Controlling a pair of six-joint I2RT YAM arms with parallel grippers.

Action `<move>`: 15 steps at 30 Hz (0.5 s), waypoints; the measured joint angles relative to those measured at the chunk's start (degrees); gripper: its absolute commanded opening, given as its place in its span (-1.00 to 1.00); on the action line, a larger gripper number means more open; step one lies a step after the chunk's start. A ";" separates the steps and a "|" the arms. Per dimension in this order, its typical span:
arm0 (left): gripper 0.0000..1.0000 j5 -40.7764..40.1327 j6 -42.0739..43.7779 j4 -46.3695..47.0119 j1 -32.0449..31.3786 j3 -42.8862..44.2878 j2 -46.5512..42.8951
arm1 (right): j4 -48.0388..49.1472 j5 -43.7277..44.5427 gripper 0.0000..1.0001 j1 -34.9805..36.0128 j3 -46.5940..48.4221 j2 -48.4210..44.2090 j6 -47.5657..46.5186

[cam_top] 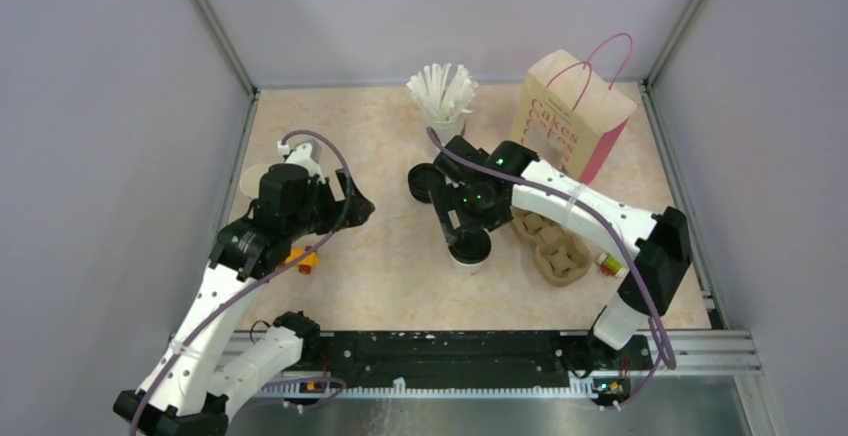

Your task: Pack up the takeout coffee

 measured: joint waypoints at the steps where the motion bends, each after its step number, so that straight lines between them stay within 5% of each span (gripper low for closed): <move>1: 0.83 1.03 -0.20 0.50 0.00 -0.31 0.55 | 0.20 -0.04 0.69 -0.02 0.00 -0.76 -0.02; 15: 0.65 23.39 -11.28 15.82 -0.26 -15.43 8.44 | 12.48 -11.30 -0.12 -6.73 -14.14 -13.35 -3.93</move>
